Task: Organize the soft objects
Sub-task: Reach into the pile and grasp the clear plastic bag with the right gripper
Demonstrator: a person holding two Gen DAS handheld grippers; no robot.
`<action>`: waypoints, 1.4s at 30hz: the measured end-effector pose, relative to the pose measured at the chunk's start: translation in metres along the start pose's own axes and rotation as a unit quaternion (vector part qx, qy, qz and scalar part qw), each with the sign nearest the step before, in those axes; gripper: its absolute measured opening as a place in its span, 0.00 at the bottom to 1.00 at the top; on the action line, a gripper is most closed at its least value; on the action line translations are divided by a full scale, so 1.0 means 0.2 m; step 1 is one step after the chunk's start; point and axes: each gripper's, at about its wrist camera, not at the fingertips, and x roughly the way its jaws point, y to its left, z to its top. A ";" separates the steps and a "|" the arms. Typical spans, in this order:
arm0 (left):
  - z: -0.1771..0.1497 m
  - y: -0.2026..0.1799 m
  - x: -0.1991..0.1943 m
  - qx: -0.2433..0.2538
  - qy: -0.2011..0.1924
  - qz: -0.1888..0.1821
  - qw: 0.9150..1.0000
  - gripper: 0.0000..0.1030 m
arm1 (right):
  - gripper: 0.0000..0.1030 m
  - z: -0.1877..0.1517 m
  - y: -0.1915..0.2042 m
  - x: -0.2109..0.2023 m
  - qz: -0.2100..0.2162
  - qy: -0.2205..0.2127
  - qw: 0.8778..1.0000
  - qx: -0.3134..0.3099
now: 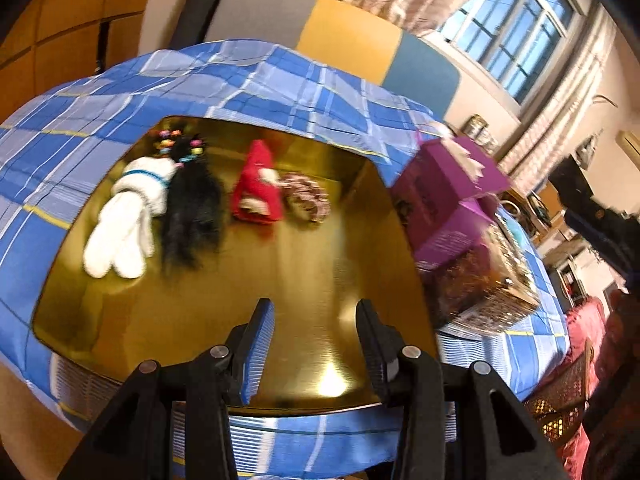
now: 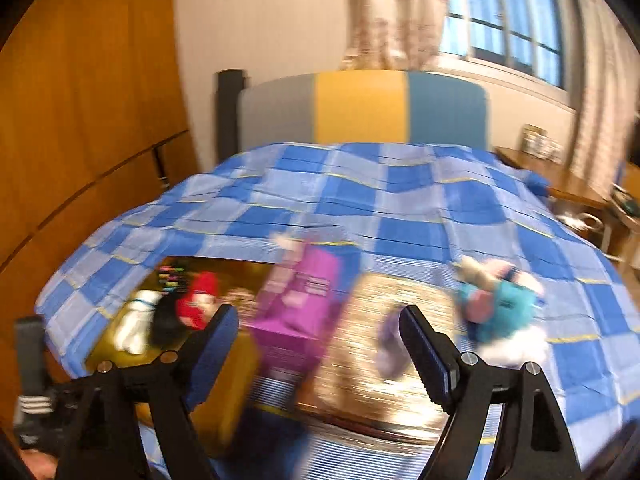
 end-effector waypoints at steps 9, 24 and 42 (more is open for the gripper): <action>-0.06 -0.23 0.02 0.051 0.005 -0.028 0.998 0.45 | 0.81 -0.22 -0.65 0.01 -0.091 0.056 0.989 0.099; -0.14 -0.56 0.06 0.119 0.043 -0.062 0.990 0.46 | 0.76 -0.25 -1.47 0.24 -0.114 0.100 0.966 0.208; -0.12 -0.85 0.04 0.164 0.021 -0.082 0.983 0.46 | 0.40 -0.32 -1.46 0.67 -0.039 0.177 0.970 0.160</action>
